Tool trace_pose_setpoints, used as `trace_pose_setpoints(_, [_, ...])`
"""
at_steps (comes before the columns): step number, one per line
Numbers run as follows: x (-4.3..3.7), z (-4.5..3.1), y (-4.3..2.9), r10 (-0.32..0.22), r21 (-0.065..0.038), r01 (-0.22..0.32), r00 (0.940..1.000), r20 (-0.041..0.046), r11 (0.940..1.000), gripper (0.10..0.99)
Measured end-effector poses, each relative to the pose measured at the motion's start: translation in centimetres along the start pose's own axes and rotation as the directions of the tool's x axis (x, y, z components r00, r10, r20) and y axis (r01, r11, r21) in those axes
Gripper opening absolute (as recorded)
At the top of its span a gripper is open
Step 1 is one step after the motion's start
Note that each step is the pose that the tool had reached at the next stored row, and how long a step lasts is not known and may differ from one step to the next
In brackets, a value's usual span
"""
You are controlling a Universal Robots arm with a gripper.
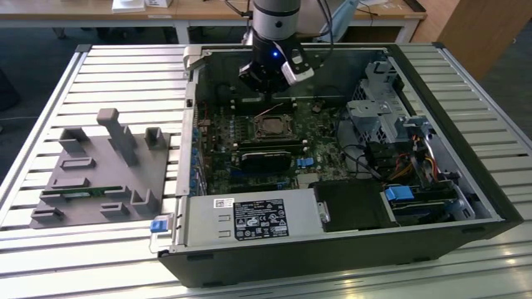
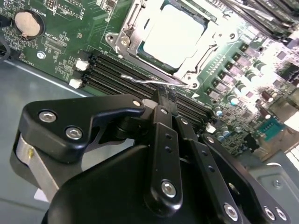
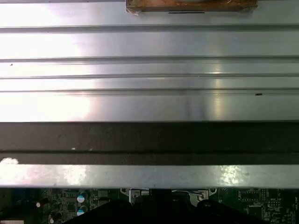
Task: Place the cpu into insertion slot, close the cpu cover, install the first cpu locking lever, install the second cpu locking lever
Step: 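Install the first cpu locking lever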
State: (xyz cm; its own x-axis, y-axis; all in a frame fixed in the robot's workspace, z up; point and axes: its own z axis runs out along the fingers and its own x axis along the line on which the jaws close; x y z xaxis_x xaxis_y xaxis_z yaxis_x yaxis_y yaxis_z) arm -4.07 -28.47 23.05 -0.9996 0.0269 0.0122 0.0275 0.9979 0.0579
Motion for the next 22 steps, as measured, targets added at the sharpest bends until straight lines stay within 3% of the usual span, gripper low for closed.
trace_pose_setpoints(7, [-0.34, 0.47, 0.14, 0.000, -0.001, 0.000, 1.0000, 0.0001, 1.0000, 0.106])
trace_pose_setpoints(11, [-0.39, 0.65, 0.14, 0.000, -0.010, 0.000, 1.0000, 0.0009, 1.0000, 0.106])
trace_pose_setpoints(22, [-1.15, 1.03, 0.17, -0.002, -0.010, 0.002, 1.0000, 0.0014, 0.9999, 0.106])
